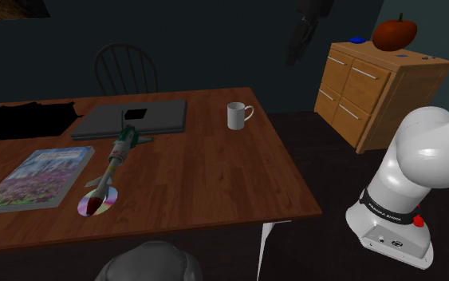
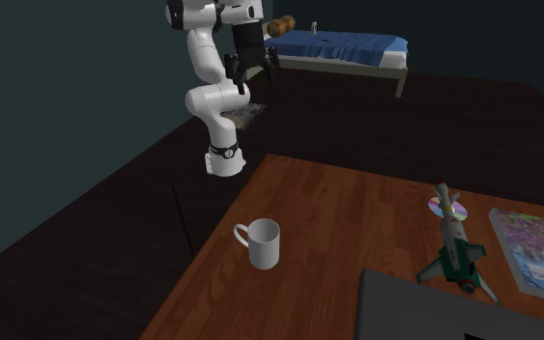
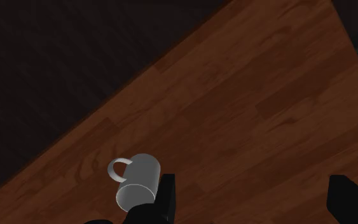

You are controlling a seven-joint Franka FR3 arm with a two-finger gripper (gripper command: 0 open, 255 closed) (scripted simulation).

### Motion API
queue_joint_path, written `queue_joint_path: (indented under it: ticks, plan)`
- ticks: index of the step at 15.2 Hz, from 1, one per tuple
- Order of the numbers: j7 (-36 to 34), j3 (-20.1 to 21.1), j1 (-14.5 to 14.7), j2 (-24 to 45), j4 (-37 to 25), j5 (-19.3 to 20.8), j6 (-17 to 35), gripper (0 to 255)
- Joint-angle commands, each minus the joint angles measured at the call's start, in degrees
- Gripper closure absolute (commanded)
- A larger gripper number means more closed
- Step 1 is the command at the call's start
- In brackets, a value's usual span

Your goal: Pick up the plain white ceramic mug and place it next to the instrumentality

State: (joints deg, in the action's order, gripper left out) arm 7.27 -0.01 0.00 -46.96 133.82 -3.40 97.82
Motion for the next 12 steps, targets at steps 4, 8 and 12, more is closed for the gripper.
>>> queue_joint_path:
  ticks: [4, 8, 12]
  plan:
    - [1.55, -0.74, -0.14, 5.08, 0.42, 0.67, 4.63, 0]
    - [3.52, -1.68, -0.30, 12.55, -0.07, 1.40, 10.47, 0]
    - [5.38, -2.58, -0.43, 20.62, -1.75, 1.94, 15.74, 0]
